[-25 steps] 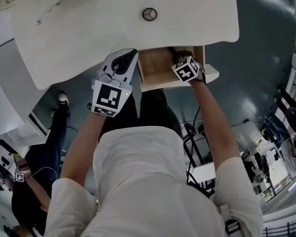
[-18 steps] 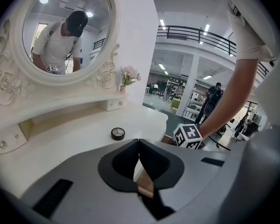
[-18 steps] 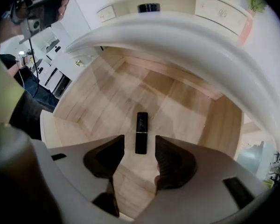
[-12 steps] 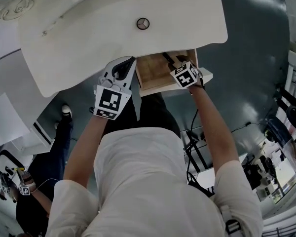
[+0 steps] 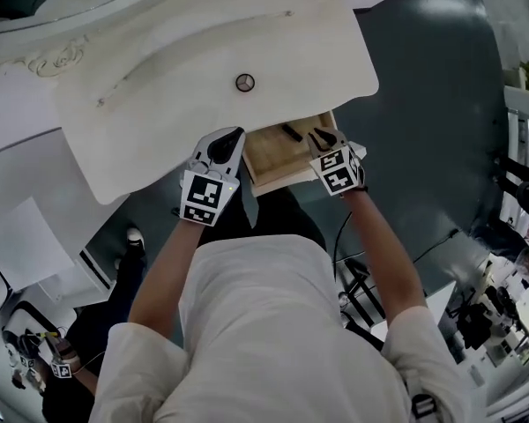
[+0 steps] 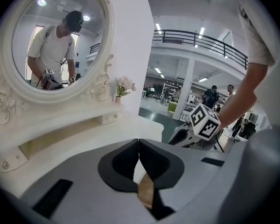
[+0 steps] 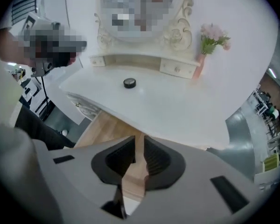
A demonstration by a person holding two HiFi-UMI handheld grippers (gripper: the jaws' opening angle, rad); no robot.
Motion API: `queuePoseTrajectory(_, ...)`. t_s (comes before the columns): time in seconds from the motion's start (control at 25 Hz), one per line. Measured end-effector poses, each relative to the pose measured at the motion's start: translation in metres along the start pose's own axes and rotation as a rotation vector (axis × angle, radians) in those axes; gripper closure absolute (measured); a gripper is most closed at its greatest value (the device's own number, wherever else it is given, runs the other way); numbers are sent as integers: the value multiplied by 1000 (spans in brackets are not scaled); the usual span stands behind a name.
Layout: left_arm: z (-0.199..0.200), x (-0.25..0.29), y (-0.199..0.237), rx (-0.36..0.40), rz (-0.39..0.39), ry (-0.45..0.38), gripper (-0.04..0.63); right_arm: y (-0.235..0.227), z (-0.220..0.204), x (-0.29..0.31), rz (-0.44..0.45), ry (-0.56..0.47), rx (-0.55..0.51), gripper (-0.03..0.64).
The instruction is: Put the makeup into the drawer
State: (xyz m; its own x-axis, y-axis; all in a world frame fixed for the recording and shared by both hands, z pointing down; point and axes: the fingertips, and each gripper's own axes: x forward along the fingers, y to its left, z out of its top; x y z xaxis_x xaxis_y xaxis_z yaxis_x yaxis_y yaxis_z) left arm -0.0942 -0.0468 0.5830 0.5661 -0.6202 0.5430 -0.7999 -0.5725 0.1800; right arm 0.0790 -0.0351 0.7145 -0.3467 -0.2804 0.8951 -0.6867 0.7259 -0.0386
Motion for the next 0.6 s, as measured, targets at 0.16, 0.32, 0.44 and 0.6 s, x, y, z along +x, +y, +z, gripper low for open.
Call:
queuePoseTrajectory(0.16, 15, -2, -2, 2, -8, -12, 580, -14, 23, -36, -60, -104, 61, 563)
queuePoseTrajectory(0.32, 28, 0, -1, -5, -19, -31, 580, -23, 46, -60, -110, -203, 90, 574)
queuePoseTrajectory(0.44, 35, -2, 2, -12, -16, -42, 580, -28, 64, -79, -138, -282, 121, 580)
queuePoseTrajectory(0.6, 42, -7, -2, -15, -25, -47, 580, -30, 80, -106, -147, -375, 145, 589)
